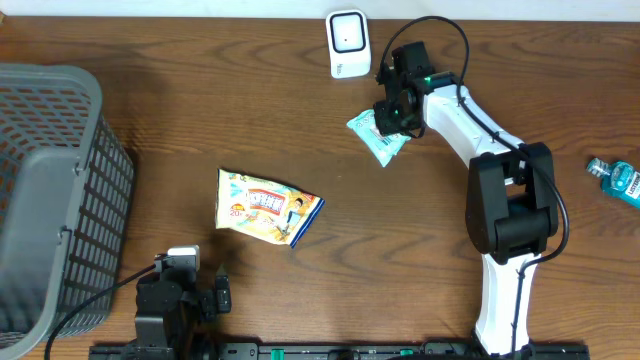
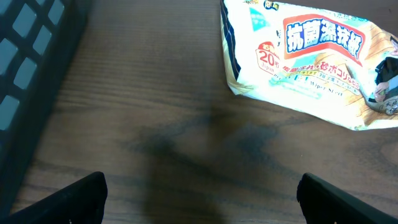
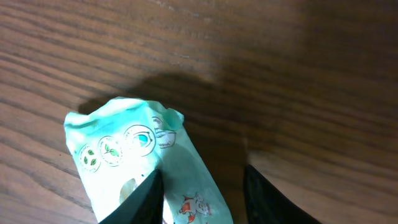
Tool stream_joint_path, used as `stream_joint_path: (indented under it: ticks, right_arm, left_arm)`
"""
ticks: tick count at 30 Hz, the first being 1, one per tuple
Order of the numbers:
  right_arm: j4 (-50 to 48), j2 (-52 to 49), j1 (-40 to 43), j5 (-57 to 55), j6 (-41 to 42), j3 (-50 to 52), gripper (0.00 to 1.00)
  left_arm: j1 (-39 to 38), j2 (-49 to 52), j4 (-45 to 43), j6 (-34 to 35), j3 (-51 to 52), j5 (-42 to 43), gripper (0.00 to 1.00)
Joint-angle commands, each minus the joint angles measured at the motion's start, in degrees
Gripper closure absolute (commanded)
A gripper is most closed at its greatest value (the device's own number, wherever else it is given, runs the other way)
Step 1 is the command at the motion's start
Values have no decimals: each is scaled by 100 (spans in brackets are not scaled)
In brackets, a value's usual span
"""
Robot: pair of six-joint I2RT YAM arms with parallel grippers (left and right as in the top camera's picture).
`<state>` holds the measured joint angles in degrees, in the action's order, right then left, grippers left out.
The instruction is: Scan the item barcode
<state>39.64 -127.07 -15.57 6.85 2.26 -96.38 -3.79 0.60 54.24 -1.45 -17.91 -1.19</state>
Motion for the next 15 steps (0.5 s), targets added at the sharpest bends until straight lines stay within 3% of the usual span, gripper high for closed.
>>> stream_joint_path:
  ticks: [1,5,8,12,15]
  right_arm:
    - [162,-72,-2,103,-114,-20,59]
    - [291,-72,0,105,-260,-22,46]
    - [304,-66,0,131,-256,-28,44]
    - [332,2,57,496,-249,-39,60]
    - [511,20,138,743,59,-39,82]
  left_arm:
    - [24,-26,229,26,22,59,2]
    - [24,-26,229,26,22,59,2]
    - [24,-26,229,26,22,59,2]
    - [24,-26,229,26,22,59,2]
    - [24,-26,229,26,22,59,2]
